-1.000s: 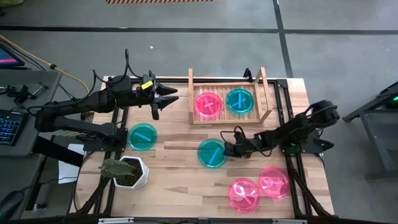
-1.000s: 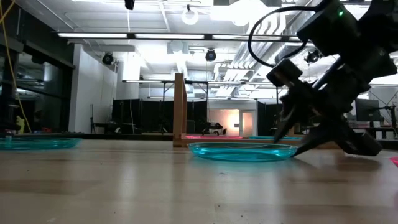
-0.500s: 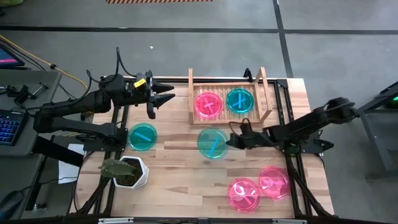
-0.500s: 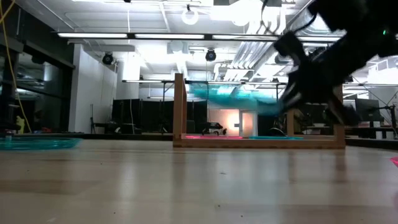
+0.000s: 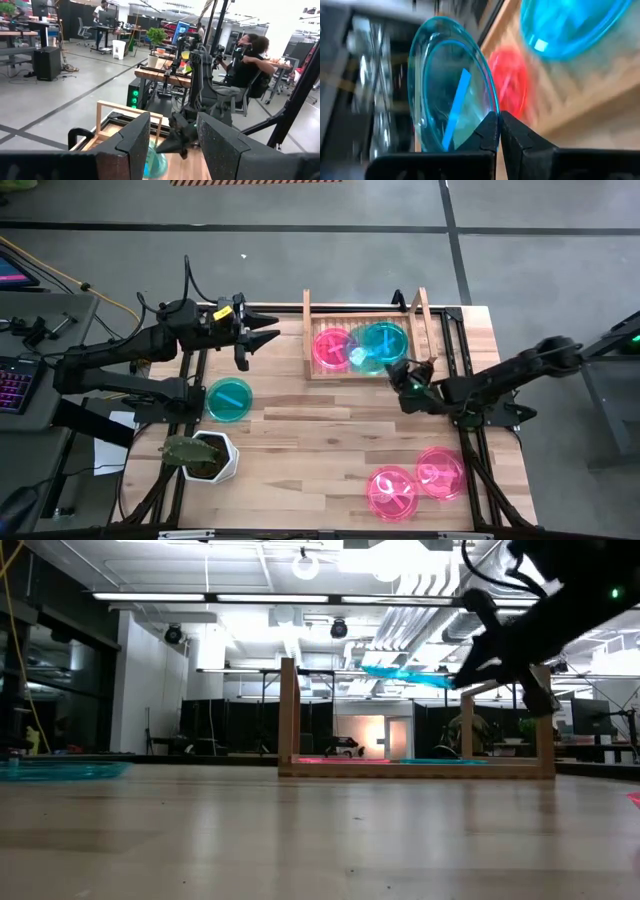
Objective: Place and stack plates onto a shelf
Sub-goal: Stack the blue plate on top of the other blue plates on the shelf
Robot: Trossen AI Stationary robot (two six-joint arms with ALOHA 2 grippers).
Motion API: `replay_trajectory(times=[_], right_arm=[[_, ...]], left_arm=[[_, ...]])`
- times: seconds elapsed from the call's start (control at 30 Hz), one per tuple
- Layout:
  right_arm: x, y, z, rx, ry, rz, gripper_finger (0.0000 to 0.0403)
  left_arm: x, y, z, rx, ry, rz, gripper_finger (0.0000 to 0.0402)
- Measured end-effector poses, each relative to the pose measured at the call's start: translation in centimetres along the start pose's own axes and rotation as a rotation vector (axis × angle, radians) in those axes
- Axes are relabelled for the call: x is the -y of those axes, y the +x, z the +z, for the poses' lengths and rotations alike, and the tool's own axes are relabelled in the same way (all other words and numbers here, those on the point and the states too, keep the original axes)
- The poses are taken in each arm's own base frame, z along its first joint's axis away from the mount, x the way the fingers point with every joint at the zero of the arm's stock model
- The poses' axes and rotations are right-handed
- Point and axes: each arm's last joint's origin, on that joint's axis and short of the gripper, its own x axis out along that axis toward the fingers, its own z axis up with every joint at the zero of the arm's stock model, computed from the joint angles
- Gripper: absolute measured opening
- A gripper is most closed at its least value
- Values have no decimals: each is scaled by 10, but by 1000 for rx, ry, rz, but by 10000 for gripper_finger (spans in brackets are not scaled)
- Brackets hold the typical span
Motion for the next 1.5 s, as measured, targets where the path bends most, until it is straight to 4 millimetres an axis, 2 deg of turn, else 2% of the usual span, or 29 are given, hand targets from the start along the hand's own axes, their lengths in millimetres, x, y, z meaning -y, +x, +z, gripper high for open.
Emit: replay_trajectory(times=[0.13, 0.3, 0.5, 0.67, 0.87, 1.2, 1.5], right_arm=[[12, 9, 4, 128, 4, -68, 0], [10, 37, 5, 212, -26, -174, 0], [5, 62, 20, 325, -63, -300, 0], [1, 65, 33, 377, -159, -434, 0], [-11, 71, 43, 426, -168, -472, 0], [-10, 73, 47, 306, -343, -610, 0], [-7, 70, 49, 304, -369, -652, 9]], left_arm=[[0, 0, 0, 2, 15, 0, 152], [0, 0, 0, 5, 60, 0, 152], [0, 0, 0, 5, 60, 0, 152], [0, 0, 0, 5, 60, 0, 152], [0, 0, 0, 5, 60, -1, 152], [0, 0, 0, 5, 60, -1, 152], [0, 0, 0, 5, 60, -1, 152]])
